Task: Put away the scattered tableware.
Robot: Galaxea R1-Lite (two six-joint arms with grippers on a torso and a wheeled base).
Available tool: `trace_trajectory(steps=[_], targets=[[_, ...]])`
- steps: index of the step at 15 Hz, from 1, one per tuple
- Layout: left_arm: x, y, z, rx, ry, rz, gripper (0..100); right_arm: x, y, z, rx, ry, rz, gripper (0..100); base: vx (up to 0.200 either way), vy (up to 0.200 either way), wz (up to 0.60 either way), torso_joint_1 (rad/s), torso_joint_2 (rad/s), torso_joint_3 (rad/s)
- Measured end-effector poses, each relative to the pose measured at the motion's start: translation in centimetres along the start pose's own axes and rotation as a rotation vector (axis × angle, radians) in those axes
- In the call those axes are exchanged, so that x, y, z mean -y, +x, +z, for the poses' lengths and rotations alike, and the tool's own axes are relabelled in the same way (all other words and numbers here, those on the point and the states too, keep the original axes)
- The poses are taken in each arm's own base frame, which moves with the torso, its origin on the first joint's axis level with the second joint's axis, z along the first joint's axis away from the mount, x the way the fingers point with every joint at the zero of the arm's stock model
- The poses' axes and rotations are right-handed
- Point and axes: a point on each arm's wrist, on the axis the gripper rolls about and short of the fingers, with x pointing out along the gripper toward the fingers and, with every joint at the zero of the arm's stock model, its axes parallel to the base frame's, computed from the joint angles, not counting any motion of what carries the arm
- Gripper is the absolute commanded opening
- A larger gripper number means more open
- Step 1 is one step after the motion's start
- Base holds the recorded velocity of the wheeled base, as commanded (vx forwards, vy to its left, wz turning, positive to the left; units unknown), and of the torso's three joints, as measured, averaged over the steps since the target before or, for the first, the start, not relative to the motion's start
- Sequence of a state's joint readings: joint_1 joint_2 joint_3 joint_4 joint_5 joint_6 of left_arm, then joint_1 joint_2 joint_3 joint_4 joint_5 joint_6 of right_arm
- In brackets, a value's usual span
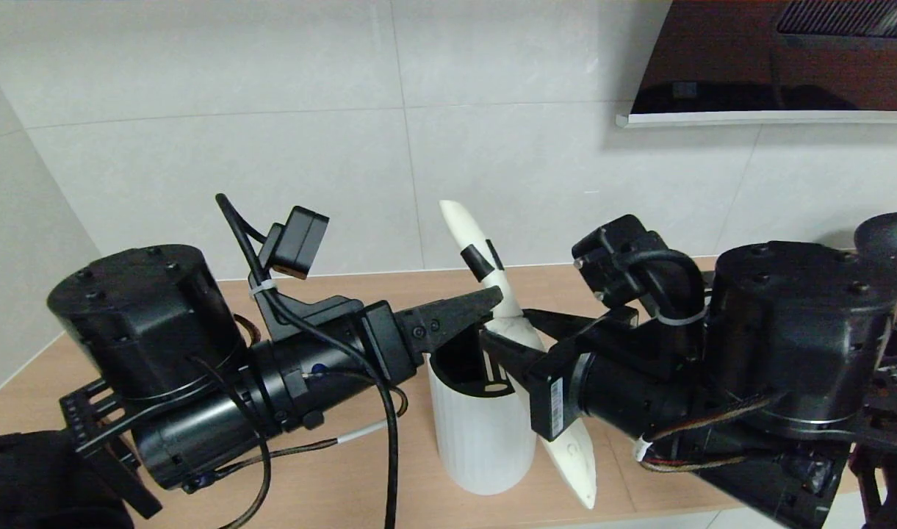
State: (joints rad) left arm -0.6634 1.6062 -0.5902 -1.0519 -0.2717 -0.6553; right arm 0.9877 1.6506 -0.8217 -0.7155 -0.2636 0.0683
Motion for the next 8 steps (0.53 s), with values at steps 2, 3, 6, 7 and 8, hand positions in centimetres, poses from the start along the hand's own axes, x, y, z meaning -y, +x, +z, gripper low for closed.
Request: trace_trajectory(steps=[2, 3, 6, 7, 8], targets=[[0.0, 0.3, -0.1, 0.042, 0.013, -0.025, 100, -0.8, 0.5, -0.7, 0.0, -0.002, 0.021, 0, 0.0, 0.0, 0.0, 0.0, 0.0, 0.0], [-0.1, 0.5, -0.1, 0.061, 0.019, -0.033, 100, -1.0, 0.6, -1.0, -0.002, -0.005, 0.029, 0, 0.0, 0.0, 0.0, 0.0, 0.0, 0.0], [-0.5, 0.9, -0.6, 0.074, 0.024, -0.029, 100, -1.3, 0.7, -1.5, -0.018, -0.012, 0.032, 0, 0.0, 0.0, 0.0, 0.0, 0.0, 0.0], [-0.6, 0.9, -0.7, 0.072, 0.025, -0.025, 100, -1.3, 0.8, -1.6, -0.021, -0.014, 0.033, 0, 0.0, 0.0, 0.0, 0.0, 0.0, 0.0], [-0.7, 1.0, -0.7, 0.071, 0.025, -0.02, 100, -1.3, 0.8, -1.6, -0.023, -0.014, 0.033, 0, 0.0, 0.0, 0.0, 0.0, 0.0, 0.0]])
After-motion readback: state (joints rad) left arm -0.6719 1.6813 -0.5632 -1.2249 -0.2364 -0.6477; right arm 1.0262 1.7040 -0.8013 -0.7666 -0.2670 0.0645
